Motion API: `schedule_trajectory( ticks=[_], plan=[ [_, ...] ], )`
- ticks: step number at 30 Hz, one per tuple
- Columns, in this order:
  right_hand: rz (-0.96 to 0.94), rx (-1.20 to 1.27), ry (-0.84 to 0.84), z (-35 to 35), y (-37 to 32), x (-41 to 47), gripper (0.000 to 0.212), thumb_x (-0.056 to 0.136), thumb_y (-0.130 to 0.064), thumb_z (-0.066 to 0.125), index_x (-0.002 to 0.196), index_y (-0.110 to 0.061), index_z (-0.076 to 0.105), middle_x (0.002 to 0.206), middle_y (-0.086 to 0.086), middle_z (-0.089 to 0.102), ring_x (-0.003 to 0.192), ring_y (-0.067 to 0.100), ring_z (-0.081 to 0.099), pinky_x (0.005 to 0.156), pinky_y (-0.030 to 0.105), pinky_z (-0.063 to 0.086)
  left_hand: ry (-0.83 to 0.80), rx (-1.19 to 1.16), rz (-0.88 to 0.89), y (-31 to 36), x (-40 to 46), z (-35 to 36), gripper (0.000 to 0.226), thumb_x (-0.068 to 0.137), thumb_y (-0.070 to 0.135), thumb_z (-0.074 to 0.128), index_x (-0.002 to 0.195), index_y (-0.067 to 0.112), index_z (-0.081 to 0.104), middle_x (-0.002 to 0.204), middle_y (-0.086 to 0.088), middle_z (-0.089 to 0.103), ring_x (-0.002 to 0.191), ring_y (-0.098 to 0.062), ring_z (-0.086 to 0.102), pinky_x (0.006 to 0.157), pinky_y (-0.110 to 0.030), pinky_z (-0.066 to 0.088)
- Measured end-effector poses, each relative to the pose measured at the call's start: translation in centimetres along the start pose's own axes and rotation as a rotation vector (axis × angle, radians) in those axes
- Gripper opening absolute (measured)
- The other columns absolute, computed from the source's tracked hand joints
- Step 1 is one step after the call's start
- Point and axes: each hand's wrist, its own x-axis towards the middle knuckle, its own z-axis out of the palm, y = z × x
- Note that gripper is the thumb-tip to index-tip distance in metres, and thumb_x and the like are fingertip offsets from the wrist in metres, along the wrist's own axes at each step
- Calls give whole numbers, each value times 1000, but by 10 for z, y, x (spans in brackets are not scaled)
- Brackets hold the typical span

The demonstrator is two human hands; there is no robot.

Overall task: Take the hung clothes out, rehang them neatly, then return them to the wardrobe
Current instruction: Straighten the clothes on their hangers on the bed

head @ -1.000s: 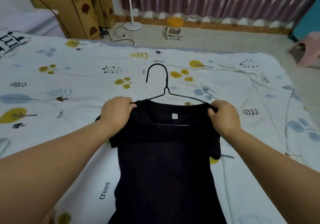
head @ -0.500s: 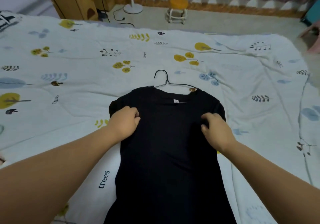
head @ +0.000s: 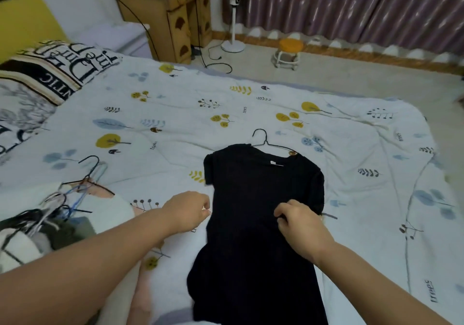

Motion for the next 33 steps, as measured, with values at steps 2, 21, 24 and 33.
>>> schedule_trajectory(
  ticks=[2,21,24,33],
  plan=[
    [-49,-15,-15,-9,-18,-19,28,96,-18,40,117,-20,59,115,-2,54,106,16,50,88,25,44,0,-3,-21,-3,-34,-10,31,96,32,41,122,18,53,123,0,57,111,-18,51,85,-26,37],
    [-266,-134,-221,14,-232,-105,36,91,-10,37,123,-16,54,122,6,52,113,23,48,89,32,44,54,-57,-319,-167,-288,-23,28,96,32,42,117,20,55,120,0,57,109,-17,53,88,-28,40],
    [-246,-131,-229,45,-271,-100,33,92,-12,39,120,-17,55,121,6,53,112,24,49,86,30,43,53,-34,-348,-220,-298,-15,27,96,33,40,117,23,54,121,4,56,111,-14,51,86,-23,37],
    [-143,-24,-320,159,-381,-71,25,90,-14,40,110,-11,53,111,8,55,106,26,52,72,30,37,1,-8,-432,-365,-302,20,33,97,30,37,129,24,43,128,2,45,118,-15,44,92,-25,40]
  ],
)
